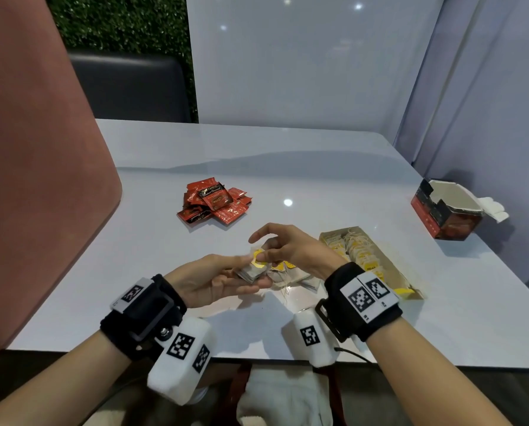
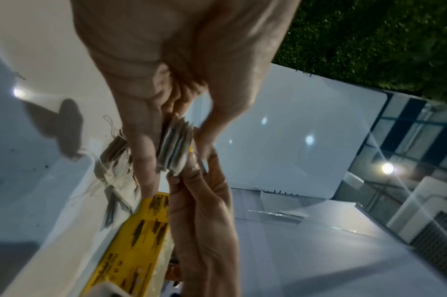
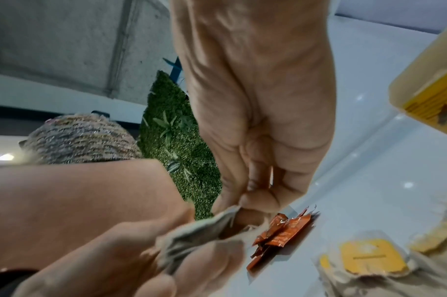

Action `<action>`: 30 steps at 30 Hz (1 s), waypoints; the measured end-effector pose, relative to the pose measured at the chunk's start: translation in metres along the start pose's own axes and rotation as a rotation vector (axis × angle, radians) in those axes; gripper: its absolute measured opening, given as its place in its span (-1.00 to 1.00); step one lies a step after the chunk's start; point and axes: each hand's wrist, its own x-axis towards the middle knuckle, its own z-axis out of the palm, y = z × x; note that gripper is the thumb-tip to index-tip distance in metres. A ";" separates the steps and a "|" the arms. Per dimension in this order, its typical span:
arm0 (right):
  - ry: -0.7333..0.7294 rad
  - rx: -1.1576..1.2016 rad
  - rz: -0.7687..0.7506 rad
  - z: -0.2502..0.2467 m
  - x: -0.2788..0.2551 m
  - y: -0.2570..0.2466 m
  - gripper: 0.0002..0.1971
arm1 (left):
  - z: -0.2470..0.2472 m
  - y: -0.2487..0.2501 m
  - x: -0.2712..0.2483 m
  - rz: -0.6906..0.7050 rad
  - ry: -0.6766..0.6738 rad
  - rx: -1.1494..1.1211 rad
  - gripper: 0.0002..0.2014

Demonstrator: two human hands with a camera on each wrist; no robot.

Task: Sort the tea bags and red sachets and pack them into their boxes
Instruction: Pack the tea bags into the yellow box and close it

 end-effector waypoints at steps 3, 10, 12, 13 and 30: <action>0.109 -0.140 -0.007 -0.002 0.005 -0.011 -0.83 | -0.009 -0.001 0.003 0.011 0.061 0.057 -0.74; 0.371 -0.627 0.102 -0.003 0.039 0.002 -0.81 | -0.025 0.003 0.005 0.132 0.215 0.031 -0.74; 0.212 -0.835 0.141 0.001 0.043 0.004 -0.70 | -0.025 0.002 0.004 0.144 0.227 0.046 -0.74; 0.140 -0.920 0.142 0.002 0.043 0.004 -0.64 | -0.026 0.002 0.003 0.149 0.229 0.052 -0.74; 0.313 -0.632 0.065 -0.020 0.006 -0.035 -0.87 | -0.012 -0.008 0.012 0.046 0.194 -0.381 -0.81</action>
